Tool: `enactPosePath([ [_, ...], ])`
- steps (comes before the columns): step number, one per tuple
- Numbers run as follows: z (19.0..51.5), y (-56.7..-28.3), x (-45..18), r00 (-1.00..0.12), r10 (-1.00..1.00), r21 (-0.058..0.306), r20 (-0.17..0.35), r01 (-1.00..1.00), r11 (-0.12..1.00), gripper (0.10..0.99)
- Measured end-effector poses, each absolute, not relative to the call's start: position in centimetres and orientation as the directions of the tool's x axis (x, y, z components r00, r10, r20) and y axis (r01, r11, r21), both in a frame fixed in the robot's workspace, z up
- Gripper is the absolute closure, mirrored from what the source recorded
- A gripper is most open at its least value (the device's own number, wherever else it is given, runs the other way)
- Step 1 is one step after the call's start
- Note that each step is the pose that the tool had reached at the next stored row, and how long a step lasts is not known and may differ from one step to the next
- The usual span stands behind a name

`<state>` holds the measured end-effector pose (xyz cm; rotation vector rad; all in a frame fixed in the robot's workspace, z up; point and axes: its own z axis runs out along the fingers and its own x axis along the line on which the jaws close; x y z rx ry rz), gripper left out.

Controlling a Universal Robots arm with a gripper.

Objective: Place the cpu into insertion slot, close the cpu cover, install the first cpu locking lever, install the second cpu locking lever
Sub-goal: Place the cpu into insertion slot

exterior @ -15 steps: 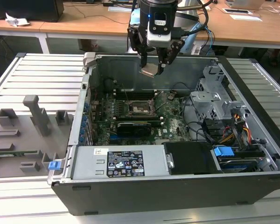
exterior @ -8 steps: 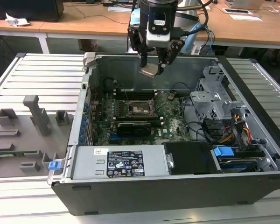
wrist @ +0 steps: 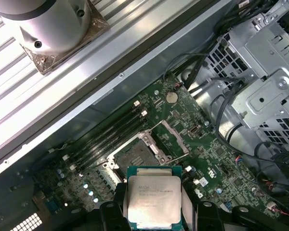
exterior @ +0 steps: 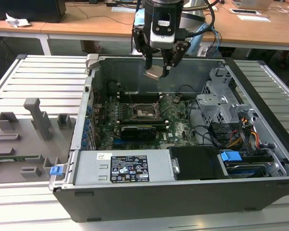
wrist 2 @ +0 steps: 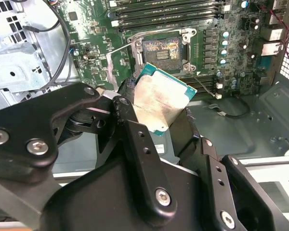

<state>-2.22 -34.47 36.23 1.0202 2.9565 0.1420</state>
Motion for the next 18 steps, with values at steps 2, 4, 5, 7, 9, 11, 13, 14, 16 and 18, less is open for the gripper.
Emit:
enactPosePath([
  [2,36.23,-34.47,-2.22,-0.785,0.619,0.089,0.019,0.618,0.781,0.553],
  [4,36.23,-34.47,-2.22,-0.781,0.624,0.089,0.019,0.623,0.777,0.553],
  [5,36.23,-34.47,-2.22,-0.78,0.626,0.089,0.019,0.625,0.776,0.553],
  [7,36.23,-34.47,-2.22,-0.777,0.63,0.089,0.019,0.629,0.773,0.553],
  [9,36.23,-34.47,-2.22,-0.774,0.633,0.089,0.019,0.632,0.77,0.553],
  [11,36.23,-34.47,-2.22,-0.771,0.637,0.089,0.019,0.636,0.767,0.553],
  [13,36.23,-34.47,-2.22,-0.768,0.641,0.089,0.019,0.64,0.764,0.553],
  [14,36.23,-34.47,-2.22,-0.765,0.643,0.089,0.019,0.642,0.761,0.553],
  [16,36.23,-34.47,-2.22,-0.762,0.647,0.089,0.019,0.646,0.758,0.553],
  [18,36.23,-34.47,-2.22,-0.758,0.652,0.089,0.019,0.651,0.754,0.553],
])
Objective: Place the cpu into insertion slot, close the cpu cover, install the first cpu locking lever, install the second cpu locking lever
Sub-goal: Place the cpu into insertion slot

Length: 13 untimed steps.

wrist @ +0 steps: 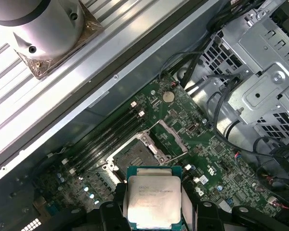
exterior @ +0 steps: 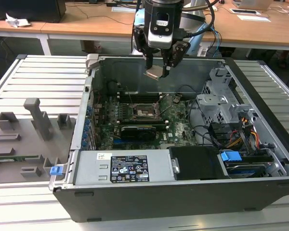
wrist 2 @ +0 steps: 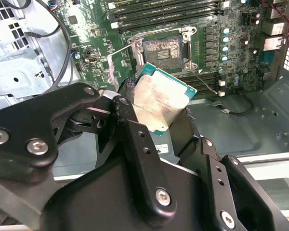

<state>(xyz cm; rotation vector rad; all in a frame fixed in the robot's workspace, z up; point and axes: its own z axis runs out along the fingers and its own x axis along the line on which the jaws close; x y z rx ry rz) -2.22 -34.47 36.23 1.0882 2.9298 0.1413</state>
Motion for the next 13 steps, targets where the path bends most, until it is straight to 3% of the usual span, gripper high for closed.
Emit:
enactPosePath([
  [13,36.15,-34.46,-2.22,-0.667,0.745,0.087,0.017,0.743,0.663,0.553],
])
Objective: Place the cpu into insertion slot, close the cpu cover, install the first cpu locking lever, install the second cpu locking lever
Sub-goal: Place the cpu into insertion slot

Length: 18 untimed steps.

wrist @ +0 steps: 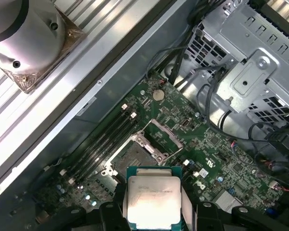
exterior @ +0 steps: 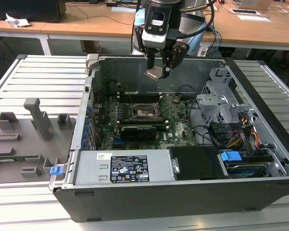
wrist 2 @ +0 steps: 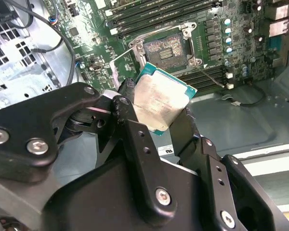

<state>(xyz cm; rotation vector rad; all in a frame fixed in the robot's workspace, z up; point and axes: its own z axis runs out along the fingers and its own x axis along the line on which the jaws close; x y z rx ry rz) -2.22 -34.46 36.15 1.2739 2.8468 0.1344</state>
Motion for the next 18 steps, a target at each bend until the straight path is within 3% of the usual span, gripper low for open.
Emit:
enactPosePath([
  [18,35.99,-34.46,-2.22,-0.575,0.818,0.086,0.016,0.816,0.572,0.553],
])
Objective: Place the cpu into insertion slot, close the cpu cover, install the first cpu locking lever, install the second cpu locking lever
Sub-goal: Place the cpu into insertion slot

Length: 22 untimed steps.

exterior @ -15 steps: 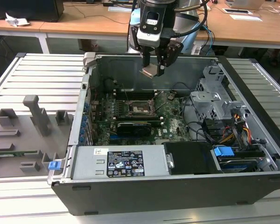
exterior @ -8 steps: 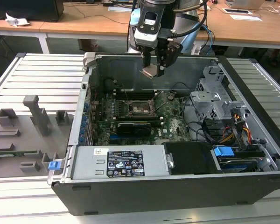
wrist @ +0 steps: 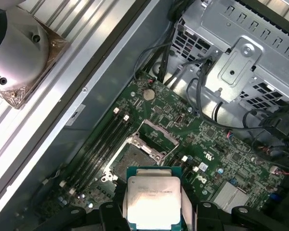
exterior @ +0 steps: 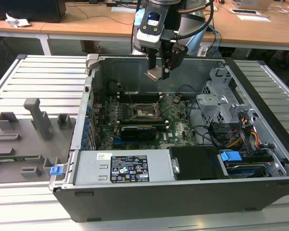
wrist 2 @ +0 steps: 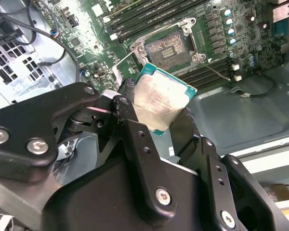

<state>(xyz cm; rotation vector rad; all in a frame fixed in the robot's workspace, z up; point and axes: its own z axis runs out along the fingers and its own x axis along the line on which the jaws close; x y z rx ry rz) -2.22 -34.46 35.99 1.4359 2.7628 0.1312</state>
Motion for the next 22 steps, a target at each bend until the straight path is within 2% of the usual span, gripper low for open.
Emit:
enactPosePath([
  [22,35.68,-34.43,-2.22,-0.453,0.891,0.086,0.016,0.889,0.451,0.553],
])
